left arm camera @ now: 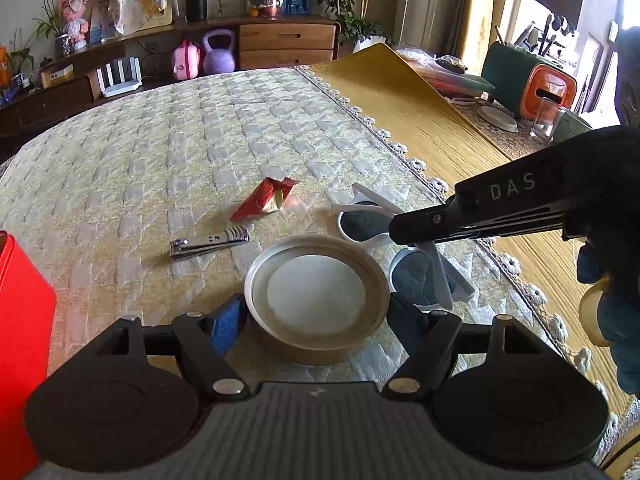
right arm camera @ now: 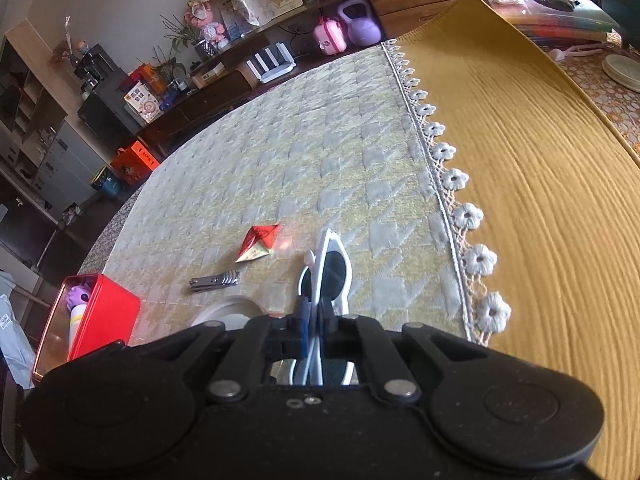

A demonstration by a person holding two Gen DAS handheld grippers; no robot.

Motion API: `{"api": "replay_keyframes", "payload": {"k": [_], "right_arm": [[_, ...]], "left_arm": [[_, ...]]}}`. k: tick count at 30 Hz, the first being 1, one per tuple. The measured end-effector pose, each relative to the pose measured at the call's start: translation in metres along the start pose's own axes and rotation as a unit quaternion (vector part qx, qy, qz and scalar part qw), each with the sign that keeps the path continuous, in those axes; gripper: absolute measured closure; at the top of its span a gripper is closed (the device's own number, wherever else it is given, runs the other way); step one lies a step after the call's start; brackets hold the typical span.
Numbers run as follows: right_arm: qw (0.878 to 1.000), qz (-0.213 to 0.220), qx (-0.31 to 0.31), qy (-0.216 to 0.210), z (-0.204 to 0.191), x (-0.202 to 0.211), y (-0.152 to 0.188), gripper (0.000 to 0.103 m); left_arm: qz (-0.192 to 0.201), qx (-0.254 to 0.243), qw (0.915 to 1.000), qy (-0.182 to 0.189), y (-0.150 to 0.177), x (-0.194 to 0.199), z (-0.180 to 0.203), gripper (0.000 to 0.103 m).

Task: Organize rigid objects
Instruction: 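Grasp the white sunglasses arm with the right tool while the left tool grasps the tan bowl rim, then carry the sunglasses with the right tool while the left tool carries the tan bowl over the tin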

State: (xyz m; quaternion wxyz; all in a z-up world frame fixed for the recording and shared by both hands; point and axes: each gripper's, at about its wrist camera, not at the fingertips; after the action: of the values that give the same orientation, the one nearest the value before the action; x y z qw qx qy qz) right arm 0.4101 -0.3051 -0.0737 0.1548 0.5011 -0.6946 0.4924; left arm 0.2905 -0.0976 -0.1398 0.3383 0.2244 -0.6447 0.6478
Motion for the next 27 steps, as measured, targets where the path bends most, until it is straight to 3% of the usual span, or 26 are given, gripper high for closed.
{"api": "replay_keyframes", "payload": {"k": [14,27], "right_arm": [[0.999,0.03,-0.006,0.015,-0.04,0.051,0.047,0.099],[0.998,0.057,0.032,-0.014,-0.108,0.09,0.07,0.099]], "left_arm": [[-0.01,0.015,0.9996,-0.02,0.028,0.072,-0.011,0.027],[0.007,0.055,0.9976,-0.04,0.039,0.138,-0.042,0.027]]}}
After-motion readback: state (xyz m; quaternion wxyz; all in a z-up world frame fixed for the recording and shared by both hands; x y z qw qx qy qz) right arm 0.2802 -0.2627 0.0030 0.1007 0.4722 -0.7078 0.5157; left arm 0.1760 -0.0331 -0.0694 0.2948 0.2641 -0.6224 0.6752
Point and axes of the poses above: each gripper's, at about its wrist camera, not at the fingertips, and x roughly against the way its jaws point, z to its right, y to its underside, and after that the axes turned 1 degree about -x, right-handed
